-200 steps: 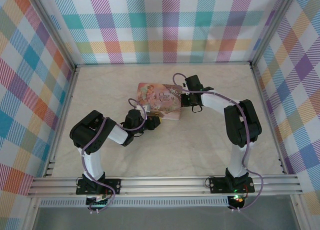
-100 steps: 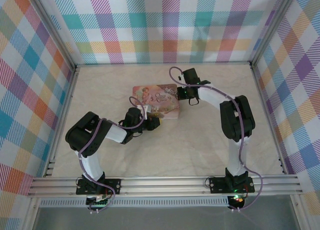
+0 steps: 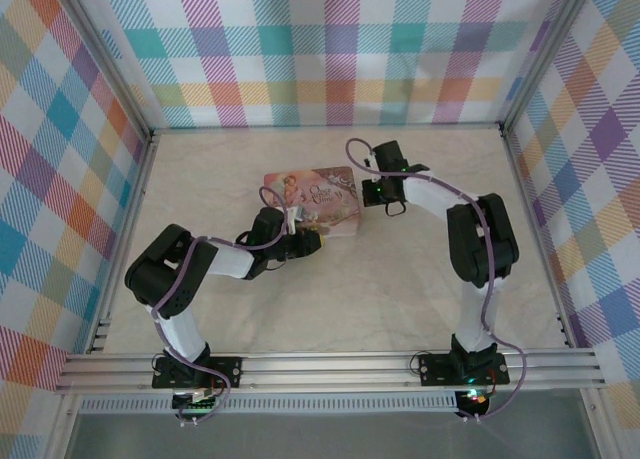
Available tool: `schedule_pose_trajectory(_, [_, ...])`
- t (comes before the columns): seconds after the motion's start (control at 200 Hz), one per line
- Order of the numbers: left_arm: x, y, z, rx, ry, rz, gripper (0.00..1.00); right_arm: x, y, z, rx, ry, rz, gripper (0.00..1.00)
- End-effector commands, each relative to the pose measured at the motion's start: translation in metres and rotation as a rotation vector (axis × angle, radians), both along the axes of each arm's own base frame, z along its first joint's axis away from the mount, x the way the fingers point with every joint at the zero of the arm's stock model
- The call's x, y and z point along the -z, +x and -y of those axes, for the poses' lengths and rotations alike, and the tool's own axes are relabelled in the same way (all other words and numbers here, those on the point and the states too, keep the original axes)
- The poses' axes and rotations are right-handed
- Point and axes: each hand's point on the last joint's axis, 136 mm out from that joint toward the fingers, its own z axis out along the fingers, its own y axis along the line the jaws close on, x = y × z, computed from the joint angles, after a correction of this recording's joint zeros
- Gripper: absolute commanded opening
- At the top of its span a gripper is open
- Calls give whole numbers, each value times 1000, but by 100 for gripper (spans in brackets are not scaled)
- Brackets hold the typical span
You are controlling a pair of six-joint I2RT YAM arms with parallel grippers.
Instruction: Unlock the padlock with the key
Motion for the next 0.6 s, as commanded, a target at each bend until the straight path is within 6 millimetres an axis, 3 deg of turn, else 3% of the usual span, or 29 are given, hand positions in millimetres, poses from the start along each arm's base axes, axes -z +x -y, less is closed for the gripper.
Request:
schedule_pose_trajectory(0.0, [-12, -4, 2, -25, -31, -98, 12, -24, -12, 20, 68, 21, 15, 0])
schedule_pose_trajectory(0.265, [-35, 6, 5, -74, -23, -131, 12, -54, -61, 33, 95, 165, 44, 0])
schedule_pose_trajectory(0.595, [-57, 15, 18, -82, -79, -157, 12, -125, -128, 3, -102, 499, 158, 0])
